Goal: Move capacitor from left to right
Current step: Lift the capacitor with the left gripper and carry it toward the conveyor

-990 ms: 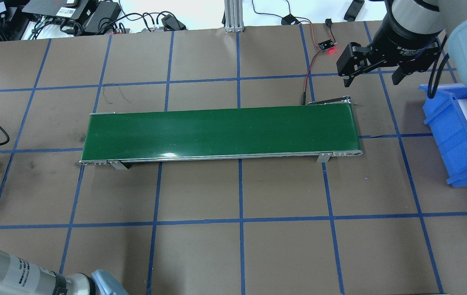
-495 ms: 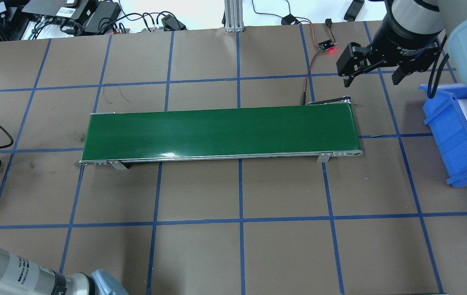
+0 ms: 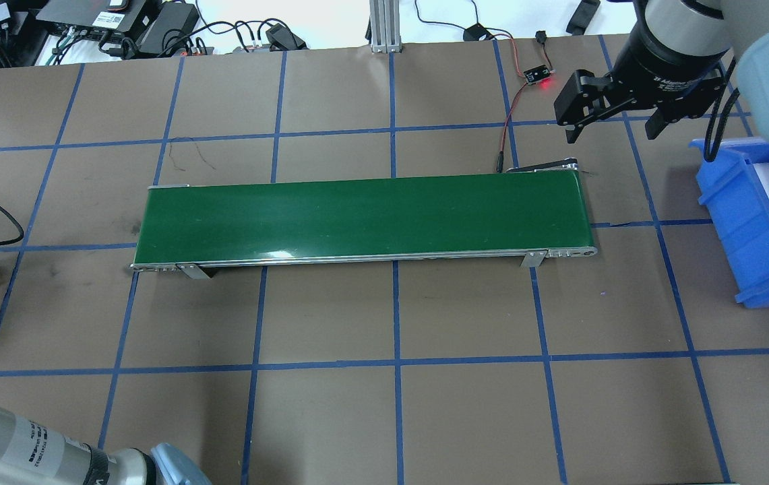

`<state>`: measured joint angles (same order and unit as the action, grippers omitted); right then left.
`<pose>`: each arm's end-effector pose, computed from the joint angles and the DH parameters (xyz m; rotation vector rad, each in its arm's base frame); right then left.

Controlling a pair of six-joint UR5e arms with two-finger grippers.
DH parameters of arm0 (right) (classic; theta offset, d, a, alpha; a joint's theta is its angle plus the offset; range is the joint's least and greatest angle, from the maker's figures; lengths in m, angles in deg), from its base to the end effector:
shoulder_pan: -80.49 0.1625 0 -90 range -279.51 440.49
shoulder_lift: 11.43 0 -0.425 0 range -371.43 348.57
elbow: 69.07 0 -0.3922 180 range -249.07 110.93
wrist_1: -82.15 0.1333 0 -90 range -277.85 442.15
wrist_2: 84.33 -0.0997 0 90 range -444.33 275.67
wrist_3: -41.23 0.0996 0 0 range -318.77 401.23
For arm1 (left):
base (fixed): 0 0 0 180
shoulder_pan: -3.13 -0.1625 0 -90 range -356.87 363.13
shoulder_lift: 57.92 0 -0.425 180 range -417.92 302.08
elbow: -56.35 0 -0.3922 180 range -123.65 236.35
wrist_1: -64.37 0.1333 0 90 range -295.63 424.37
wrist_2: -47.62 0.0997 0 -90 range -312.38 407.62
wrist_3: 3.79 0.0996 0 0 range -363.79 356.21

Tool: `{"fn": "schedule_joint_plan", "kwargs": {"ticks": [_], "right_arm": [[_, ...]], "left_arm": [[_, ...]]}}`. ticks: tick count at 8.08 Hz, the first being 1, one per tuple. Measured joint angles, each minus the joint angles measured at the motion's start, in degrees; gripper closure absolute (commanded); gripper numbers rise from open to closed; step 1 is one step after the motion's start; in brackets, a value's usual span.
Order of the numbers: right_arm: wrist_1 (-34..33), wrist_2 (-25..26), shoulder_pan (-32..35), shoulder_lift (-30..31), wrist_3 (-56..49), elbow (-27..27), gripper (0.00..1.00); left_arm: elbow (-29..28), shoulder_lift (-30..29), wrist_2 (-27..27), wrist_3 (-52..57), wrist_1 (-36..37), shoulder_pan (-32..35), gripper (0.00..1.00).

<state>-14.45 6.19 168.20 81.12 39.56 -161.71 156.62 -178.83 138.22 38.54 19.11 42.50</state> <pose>0.1130 -0.4885 0.4988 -0.0177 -3.1235 0.1770 0.3948 -0.4950 0.1757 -0.2240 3.0807 -0.0544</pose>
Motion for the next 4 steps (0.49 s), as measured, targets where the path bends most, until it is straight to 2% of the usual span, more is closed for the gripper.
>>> {"fn": "schedule_joint_plan", "kwargs": {"ticks": [4], "right_arm": [[0.0, 0.0, 0.0, 0.0, 0.1, 0.0, 0.0]], "left_arm": [[-0.2, 1.9, 1.2, -1.0, -0.1, 0.1, 1.0]]}}
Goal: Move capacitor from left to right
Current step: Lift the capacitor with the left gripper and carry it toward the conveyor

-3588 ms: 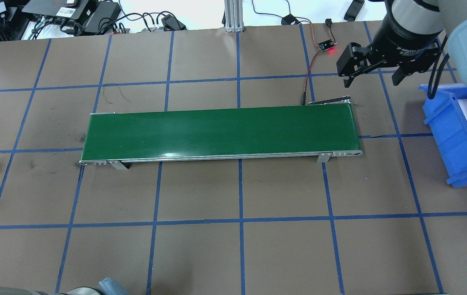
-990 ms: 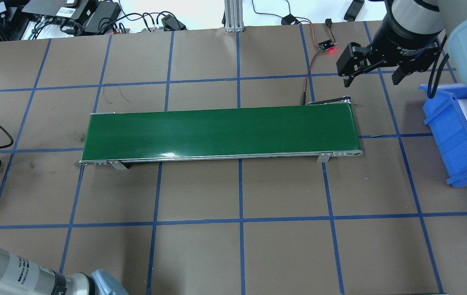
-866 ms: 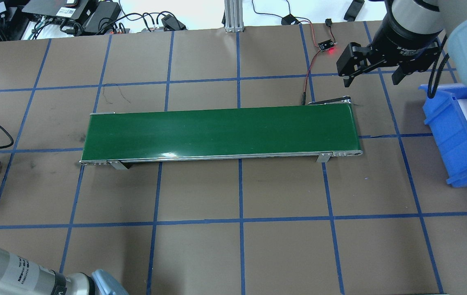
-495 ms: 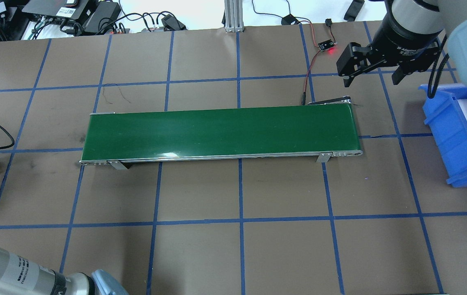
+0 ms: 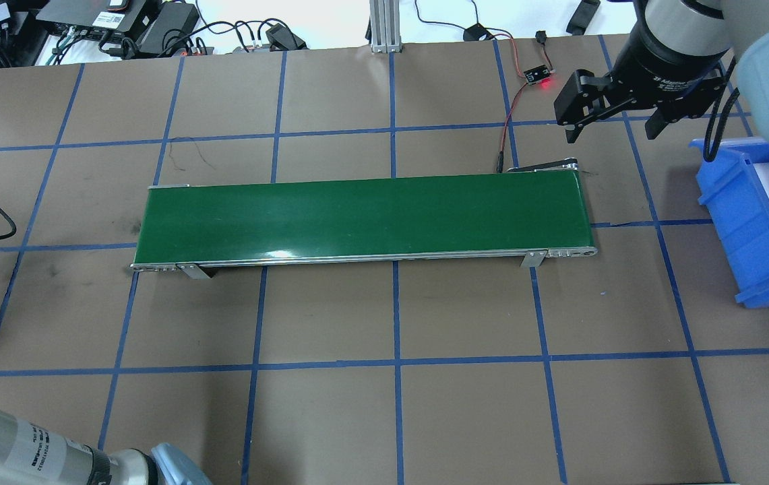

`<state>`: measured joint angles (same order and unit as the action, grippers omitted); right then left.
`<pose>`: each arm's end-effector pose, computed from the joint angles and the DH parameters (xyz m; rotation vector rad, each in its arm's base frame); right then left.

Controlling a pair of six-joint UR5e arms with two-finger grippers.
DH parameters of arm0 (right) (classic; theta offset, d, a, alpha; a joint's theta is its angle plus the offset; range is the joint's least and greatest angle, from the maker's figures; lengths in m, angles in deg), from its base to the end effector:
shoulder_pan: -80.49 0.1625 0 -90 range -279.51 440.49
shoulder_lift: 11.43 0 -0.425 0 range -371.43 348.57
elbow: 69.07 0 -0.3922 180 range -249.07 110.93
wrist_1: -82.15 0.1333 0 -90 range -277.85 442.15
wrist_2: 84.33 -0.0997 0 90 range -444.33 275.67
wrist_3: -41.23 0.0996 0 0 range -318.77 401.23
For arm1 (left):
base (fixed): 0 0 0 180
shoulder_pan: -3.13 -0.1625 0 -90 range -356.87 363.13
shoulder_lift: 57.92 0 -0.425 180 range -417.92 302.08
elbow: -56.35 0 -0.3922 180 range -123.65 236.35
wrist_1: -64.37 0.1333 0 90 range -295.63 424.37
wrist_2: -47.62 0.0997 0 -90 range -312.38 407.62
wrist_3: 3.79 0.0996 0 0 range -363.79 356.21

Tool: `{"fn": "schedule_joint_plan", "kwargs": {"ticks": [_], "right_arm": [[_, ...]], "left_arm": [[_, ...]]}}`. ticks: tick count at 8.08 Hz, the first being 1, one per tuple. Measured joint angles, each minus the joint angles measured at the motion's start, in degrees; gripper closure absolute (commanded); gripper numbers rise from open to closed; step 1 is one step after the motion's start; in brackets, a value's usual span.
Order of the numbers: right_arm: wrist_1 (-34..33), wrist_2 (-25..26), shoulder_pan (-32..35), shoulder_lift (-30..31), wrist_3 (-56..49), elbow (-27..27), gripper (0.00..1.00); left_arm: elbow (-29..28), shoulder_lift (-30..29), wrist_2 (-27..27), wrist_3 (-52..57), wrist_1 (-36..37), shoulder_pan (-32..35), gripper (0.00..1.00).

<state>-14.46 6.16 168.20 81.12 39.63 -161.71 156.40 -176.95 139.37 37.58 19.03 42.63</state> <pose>0.1130 -0.4886 0.4988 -0.0196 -3.1241 0.1774 0.3952 -0.4946 0.1975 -0.2450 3.0397 -0.0699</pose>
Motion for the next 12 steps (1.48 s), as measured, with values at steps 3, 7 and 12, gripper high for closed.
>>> {"fn": "schedule_joint_plan", "kwargs": {"ticks": [3, 7, 12], "right_arm": [[0.0, 0.0, 0.0, 0.0, 0.1, 0.0, 0.0], [-0.1, 0.0, 0.0, 0.0, 0.0, 0.0, 0.0], [-0.2, -0.1, 0.0, 0.0, -0.1, 0.0, 0.0]], "left_arm": [[0.4, 8.3, 0.4, -2.0, -4.7, 2.2, 1.0], [2.8, 19.3, 2.0, -7.2, -15.7, 11.6, 1.0], [4.4, 21.0, 8.2, -18.1, -22.3, 23.2, 1.0]]}}
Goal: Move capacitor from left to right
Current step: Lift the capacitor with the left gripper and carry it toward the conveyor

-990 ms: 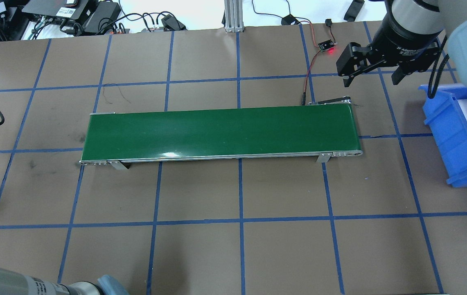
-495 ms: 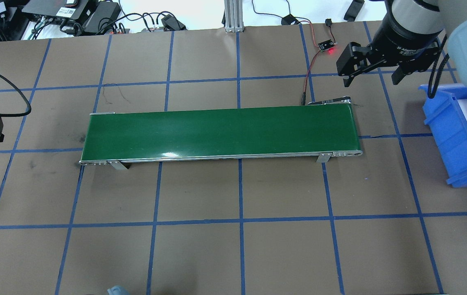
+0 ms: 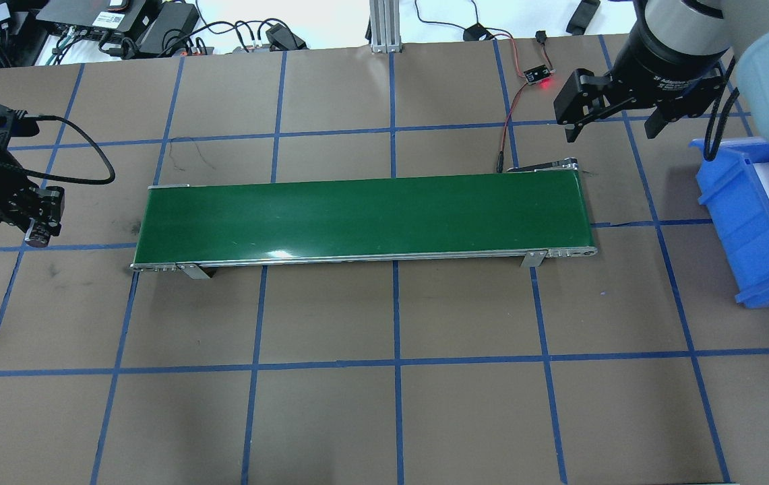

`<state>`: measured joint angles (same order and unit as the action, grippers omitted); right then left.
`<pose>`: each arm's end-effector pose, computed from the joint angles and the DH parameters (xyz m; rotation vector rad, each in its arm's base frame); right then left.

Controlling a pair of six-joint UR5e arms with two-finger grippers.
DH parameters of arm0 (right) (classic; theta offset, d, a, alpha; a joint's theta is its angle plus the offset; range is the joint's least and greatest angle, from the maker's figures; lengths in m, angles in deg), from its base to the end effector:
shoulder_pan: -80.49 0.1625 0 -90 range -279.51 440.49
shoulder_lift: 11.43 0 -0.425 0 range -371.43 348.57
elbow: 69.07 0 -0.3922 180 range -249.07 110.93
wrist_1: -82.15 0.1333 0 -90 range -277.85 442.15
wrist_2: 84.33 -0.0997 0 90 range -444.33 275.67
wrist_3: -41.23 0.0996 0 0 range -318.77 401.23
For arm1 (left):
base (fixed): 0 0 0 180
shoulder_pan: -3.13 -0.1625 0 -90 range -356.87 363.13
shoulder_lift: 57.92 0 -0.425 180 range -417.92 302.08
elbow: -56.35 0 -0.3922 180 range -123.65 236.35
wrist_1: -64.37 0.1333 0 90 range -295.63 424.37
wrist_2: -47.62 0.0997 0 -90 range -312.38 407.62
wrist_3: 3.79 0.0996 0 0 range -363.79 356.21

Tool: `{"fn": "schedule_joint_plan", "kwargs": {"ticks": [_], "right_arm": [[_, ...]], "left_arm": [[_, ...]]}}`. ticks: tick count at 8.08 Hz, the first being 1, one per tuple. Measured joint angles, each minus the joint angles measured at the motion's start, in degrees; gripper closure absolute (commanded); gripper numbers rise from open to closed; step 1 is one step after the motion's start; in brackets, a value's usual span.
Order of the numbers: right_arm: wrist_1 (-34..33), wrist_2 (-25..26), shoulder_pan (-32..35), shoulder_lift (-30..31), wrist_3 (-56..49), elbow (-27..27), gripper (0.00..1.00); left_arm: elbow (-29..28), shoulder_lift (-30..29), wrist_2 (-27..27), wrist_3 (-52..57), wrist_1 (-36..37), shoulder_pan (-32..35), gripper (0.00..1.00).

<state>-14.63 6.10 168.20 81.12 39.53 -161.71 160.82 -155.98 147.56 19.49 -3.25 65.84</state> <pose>0.1131 -0.4888 0.4992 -0.0168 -3.1247 0.1821 0.1358 -0.5165 0.3347 -0.1041 2.9819 0.1144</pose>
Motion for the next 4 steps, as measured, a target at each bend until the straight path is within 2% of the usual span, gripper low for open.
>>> {"fn": "schedule_joint_plan", "kwargs": {"ticks": [2, 4], "right_arm": [[0.0, 0.0, 0.0, 0.0, 0.0, 0.0, 0.0], [-0.1, 0.0, 0.0, 0.0, -0.1, 0.0, 0.0]], "left_arm": [[-0.5, -0.6, -1.8, -0.3, -1.9, 3.0, 1.0], [-0.9, -1.8, -3.2, -0.1, -2.4, 8.7, 1.0]]}}
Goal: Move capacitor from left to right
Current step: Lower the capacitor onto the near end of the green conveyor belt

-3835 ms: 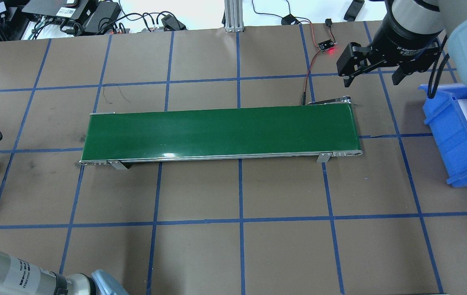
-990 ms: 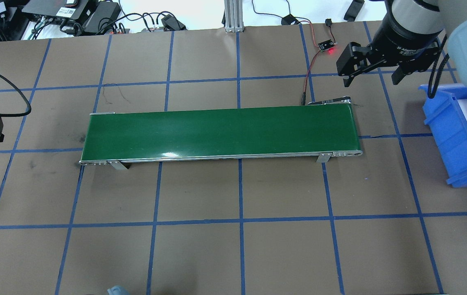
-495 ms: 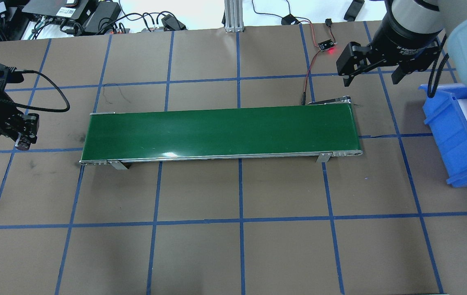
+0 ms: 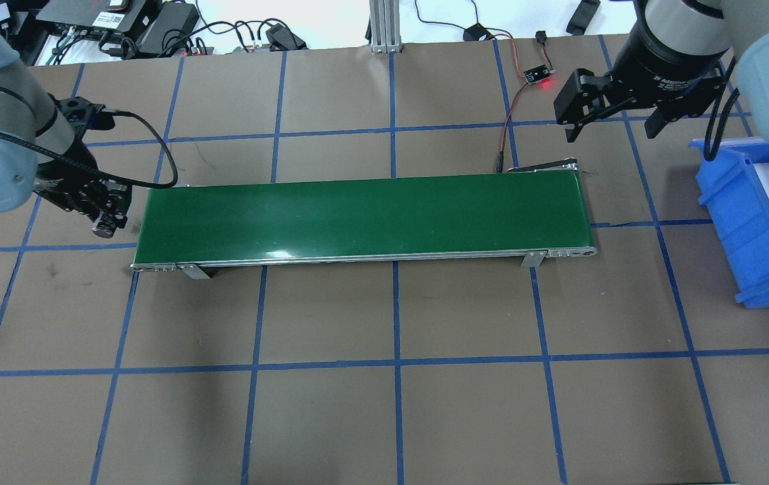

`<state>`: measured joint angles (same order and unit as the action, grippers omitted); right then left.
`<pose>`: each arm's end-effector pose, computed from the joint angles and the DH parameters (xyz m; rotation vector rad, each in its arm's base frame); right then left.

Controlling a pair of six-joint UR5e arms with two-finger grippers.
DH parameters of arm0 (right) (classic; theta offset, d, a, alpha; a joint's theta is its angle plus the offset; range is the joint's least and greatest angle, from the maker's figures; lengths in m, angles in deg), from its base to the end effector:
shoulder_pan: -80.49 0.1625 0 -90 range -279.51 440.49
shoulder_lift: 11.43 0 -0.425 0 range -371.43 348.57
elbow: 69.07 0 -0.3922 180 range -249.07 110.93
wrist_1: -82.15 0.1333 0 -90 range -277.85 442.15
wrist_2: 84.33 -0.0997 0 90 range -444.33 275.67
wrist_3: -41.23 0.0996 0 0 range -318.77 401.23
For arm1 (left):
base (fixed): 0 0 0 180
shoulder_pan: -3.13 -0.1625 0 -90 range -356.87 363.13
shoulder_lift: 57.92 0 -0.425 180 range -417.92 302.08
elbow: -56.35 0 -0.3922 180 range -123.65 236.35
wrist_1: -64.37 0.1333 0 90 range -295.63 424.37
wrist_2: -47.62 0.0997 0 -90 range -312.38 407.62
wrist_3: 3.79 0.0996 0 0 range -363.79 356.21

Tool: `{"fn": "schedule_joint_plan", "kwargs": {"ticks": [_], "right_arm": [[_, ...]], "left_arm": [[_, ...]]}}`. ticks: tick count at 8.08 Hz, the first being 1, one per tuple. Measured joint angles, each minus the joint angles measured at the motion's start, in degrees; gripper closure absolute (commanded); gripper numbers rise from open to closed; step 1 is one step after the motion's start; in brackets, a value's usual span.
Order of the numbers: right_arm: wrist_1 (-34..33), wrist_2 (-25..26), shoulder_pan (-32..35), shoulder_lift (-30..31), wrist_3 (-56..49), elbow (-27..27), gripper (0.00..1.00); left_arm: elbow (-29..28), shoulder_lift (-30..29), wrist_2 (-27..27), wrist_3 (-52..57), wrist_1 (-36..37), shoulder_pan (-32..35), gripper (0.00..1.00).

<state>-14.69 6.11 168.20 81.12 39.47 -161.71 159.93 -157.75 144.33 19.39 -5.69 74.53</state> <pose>0.1131 -0.4889 0.4993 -0.0152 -3.1243 0.1837 0.0525 -0.5373 0.3207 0.1273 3.0475 0.1501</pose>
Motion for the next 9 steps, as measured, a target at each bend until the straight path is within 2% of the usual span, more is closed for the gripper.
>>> {"fn": "schedule_joint_plan", "kwargs": {"ticks": [4, 6, 9], "right_arm": [[0.1, 0.1, 0.0, 0.0, -0.1, 0.0, 0.0], [0.1, 0.1, -0.1, 0.0, -0.2, 0.0, 0.0], [0.3, 0.1, -0.2, 0.0, 0.0, 0.0, 0.0]], "left_arm": [[-0.5, -4.5, -2.3, -1.6, 3.4, 7.0, 1.0], [-1.0, -7.3, -2.7, -4.3, 6.8, 8.2, 1.0], [-2.9, -10.2, -2.6, -9.6, 7.5, 8.6, 1.0]]}}
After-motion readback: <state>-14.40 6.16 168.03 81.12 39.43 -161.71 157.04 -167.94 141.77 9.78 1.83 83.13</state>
